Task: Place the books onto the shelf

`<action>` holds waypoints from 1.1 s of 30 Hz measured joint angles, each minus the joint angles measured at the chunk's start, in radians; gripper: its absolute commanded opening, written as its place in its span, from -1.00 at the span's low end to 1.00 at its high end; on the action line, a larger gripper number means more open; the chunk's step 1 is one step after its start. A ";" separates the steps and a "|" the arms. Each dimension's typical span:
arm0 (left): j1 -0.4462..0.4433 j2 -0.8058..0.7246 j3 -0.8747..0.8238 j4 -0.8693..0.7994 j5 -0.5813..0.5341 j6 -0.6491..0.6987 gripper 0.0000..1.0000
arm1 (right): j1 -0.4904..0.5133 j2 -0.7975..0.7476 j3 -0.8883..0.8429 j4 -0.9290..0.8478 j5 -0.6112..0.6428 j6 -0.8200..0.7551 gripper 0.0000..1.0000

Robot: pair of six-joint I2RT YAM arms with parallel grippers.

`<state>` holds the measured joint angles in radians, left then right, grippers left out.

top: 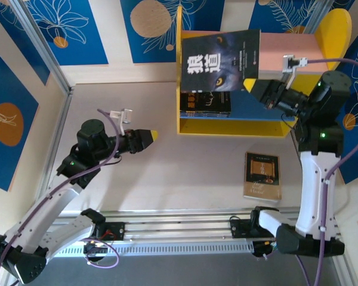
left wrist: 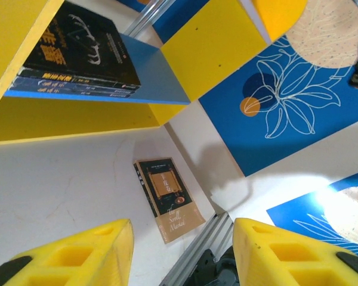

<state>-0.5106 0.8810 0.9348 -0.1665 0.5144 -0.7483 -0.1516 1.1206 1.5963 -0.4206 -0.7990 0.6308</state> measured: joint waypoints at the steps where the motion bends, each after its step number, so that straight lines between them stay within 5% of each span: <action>1: 0.000 -0.010 0.007 -0.014 0.000 0.007 -0.03 | -0.014 0.026 0.023 0.008 -0.006 0.005 -0.99; 19: 0.000 -0.026 0.011 -0.059 0.000 0.017 -0.02 | -0.050 0.391 0.259 0.118 -0.073 0.105 -0.99; 33: 0.000 -0.013 0.010 -0.059 0.000 0.014 -0.01 | 0.024 0.461 0.270 0.104 -0.071 0.100 -0.93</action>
<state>-0.5106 0.8680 0.9451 -0.2253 0.5144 -0.7341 -0.1276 1.5814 1.8668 -0.3164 -0.8696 0.7311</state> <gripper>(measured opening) 0.492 0.156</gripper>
